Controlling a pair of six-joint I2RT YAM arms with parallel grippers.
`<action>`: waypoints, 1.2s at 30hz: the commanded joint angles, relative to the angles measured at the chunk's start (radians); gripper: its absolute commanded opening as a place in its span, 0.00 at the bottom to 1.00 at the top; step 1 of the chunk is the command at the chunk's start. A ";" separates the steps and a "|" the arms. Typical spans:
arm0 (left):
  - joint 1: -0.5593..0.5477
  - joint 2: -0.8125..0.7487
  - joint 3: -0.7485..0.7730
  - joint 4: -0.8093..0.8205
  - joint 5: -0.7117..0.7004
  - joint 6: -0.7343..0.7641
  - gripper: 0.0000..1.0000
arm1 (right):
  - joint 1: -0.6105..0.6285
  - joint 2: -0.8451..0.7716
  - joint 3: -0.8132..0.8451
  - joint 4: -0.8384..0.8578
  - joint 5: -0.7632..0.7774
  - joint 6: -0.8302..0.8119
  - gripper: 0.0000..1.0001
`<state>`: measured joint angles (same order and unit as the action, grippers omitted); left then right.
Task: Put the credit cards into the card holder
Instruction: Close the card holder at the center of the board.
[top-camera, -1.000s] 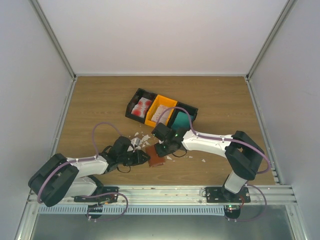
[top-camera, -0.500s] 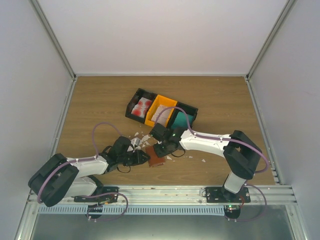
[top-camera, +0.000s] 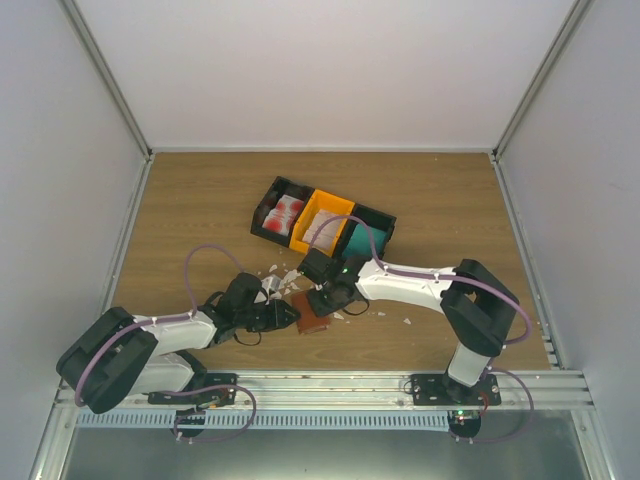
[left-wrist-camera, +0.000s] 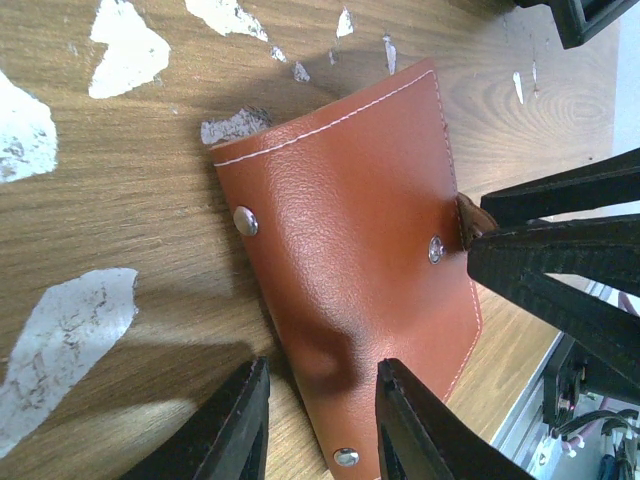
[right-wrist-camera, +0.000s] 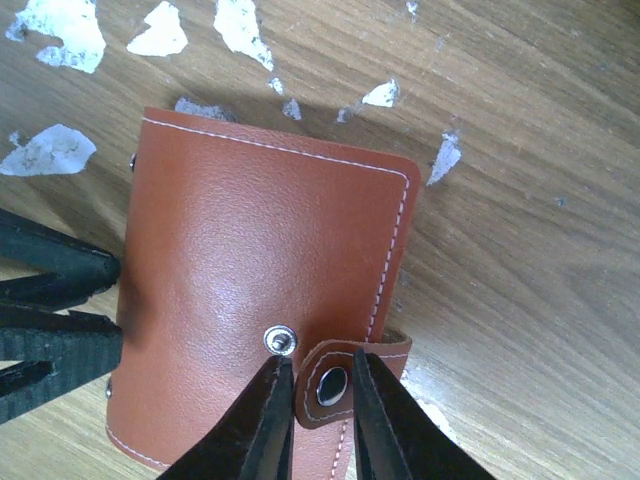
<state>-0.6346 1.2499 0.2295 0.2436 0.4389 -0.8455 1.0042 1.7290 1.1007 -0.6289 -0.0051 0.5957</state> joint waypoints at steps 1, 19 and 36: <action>-0.008 0.002 -0.021 0.008 -0.006 0.012 0.33 | 0.007 0.008 0.013 0.004 0.009 0.000 0.14; -0.008 -0.003 -0.024 0.009 -0.005 0.012 0.31 | 0.008 -0.012 0.025 -0.010 0.019 0.012 0.14; -0.008 0.014 -0.028 0.022 -0.005 0.009 0.30 | 0.009 -0.025 0.025 -0.010 0.023 0.023 0.04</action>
<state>-0.6346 1.2503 0.2234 0.2508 0.4400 -0.8455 1.0050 1.7294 1.1053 -0.6319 0.0025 0.6106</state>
